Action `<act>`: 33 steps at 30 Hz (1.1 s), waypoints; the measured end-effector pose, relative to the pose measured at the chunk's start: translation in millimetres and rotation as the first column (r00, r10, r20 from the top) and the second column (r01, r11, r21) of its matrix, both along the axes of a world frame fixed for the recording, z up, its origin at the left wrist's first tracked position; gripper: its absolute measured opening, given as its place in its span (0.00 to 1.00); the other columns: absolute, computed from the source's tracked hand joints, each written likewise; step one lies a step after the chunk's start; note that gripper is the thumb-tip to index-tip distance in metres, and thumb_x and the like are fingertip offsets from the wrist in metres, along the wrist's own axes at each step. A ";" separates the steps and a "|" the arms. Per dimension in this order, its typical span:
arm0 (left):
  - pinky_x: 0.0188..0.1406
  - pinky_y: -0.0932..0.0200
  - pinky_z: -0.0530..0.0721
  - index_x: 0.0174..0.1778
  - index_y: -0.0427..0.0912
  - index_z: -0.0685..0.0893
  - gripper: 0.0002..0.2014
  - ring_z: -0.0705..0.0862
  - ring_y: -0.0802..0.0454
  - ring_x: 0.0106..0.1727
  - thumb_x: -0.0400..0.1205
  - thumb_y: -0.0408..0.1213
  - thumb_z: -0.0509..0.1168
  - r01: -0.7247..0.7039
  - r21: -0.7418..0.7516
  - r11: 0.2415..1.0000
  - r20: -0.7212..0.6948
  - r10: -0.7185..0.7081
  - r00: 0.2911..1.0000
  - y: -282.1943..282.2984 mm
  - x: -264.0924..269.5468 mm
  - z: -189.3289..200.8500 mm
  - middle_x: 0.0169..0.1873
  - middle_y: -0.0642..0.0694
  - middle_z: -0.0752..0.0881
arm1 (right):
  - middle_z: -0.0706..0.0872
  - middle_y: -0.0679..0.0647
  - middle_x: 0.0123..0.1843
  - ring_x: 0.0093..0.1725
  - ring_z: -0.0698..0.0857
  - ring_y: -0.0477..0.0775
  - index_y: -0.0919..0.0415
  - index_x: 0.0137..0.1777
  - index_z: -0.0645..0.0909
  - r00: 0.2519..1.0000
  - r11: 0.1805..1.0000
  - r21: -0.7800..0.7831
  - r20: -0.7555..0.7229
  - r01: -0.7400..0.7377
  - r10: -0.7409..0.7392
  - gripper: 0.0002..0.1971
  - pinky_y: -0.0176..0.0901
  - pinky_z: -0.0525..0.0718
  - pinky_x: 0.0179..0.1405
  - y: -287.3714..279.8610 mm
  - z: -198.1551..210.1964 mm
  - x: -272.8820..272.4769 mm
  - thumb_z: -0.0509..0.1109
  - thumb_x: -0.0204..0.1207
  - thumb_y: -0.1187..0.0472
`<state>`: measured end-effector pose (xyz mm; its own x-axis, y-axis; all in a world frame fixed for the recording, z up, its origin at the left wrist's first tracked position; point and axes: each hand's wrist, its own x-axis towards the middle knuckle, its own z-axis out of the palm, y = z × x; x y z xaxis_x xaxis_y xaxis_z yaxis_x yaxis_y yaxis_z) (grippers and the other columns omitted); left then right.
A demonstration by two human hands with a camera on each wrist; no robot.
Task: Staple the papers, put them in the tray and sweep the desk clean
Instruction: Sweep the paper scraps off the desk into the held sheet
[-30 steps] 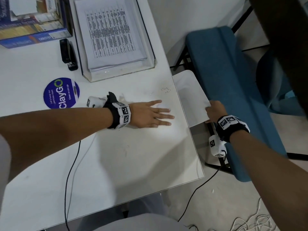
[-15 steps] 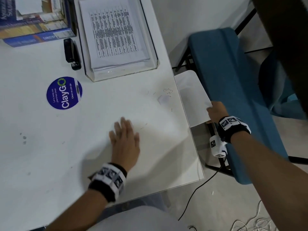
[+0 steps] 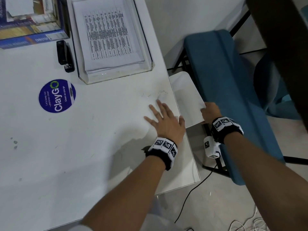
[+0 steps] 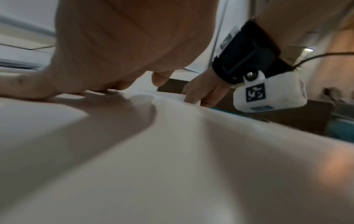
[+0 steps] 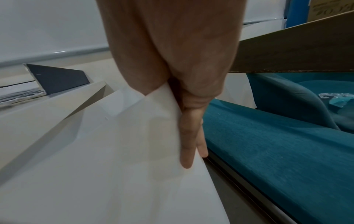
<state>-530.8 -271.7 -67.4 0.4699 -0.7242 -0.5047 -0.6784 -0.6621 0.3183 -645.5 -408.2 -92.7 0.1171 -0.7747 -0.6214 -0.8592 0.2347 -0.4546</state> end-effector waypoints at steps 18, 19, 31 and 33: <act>0.82 0.35 0.42 0.82 0.33 0.52 0.31 0.44 0.37 0.85 0.85 0.44 0.50 0.071 -0.249 0.966 0.105 -0.046 0.993 3.1 97.9 3.5 0.85 0.37 0.48 | 0.86 0.67 0.45 0.44 0.87 0.67 0.64 0.44 0.82 1.000 1.000 -0.030 0.018 -0.008 0.009 0.13 0.59 0.89 0.40 -7.7 -3.6 -1.6 0.57 0.72 0.73; 0.82 0.35 0.42 0.82 0.31 0.49 0.32 0.43 0.36 0.85 0.85 0.44 0.49 -0.010 -0.199 0.980 0.088 0.028 0.996 9.7 104.7 0.8 0.84 0.35 0.45 | 0.84 0.66 0.44 0.42 0.85 0.66 0.65 0.45 0.82 1.000 1.000 -0.030 0.014 -0.005 0.005 0.13 0.54 0.88 0.36 -6.9 -1.1 -0.8 0.57 0.73 0.74; 0.76 0.21 0.38 0.82 0.34 0.44 0.39 0.34 0.24 0.81 0.83 0.57 0.45 0.207 0.018 0.978 0.095 -0.208 0.974 -58.1 29.1 -6.3 0.83 0.31 0.37 | 0.86 0.71 0.53 0.50 0.85 0.72 0.71 0.58 0.82 0.994 0.992 -0.075 -0.042 -0.099 0.096 0.16 0.55 0.87 0.42 -5.2 7.0 9.6 0.56 0.76 0.73; 0.76 0.22 0.38 0.83 0.37 0.47 0.36 0.35 0.26 0.82 0.83 0.56 0.44 0.336 0.010 0.942 0.084 -0.336 0.938 -65.2 18.3 -6.3 0.84 0.35 0.41 | 0.86 0.70 0.52 0.51 0.85 0.70 0.70 0.58 0.82 0.993 0.991 -0.073 -0.051 -0.110 0.107 0.17 0.48 0.83 0.38 -6.0 6.9 10.7 0.56 0.76 0.74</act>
<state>-512.5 -336.8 -73.8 0.2389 -0.8495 -0.4703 -0.8854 -0.3895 0.2538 -634.7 -414.2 -85.8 0.1756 -0.8036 -0.5686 -0.8984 0.1054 -0.4264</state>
